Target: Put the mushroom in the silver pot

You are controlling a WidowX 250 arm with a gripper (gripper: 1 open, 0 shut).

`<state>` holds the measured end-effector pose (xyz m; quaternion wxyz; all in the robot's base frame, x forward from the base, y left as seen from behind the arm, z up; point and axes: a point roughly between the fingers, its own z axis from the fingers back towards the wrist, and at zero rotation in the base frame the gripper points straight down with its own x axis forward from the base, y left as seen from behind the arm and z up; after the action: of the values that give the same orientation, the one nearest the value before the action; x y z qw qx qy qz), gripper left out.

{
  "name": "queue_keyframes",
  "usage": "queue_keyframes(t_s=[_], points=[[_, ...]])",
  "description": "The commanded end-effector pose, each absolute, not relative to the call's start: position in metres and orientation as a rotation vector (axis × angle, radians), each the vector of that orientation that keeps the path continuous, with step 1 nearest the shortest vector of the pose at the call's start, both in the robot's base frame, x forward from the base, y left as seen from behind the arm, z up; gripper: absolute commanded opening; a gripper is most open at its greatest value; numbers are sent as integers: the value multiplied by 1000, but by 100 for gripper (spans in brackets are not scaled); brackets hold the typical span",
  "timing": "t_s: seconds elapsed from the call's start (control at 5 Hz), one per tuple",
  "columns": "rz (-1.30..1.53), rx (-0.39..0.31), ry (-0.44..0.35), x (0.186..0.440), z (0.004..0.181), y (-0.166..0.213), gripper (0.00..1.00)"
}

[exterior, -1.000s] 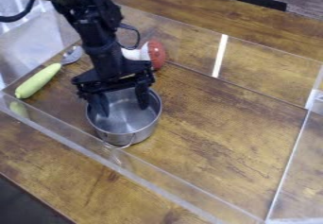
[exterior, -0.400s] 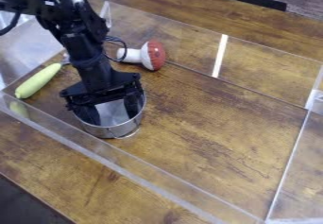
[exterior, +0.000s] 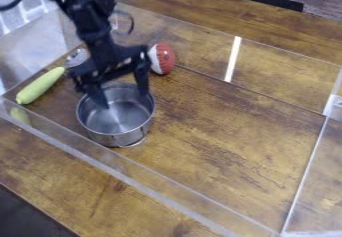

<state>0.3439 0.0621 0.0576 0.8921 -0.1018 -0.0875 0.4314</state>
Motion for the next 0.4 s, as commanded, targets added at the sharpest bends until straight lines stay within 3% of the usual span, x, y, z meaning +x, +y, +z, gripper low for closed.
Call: queue_keyframes(t_s=[0.0, 0.2], points=[[867, -256, -225, 367, 91, 61, 100], [825, -288, -219, 383, 101, 49, 100]])
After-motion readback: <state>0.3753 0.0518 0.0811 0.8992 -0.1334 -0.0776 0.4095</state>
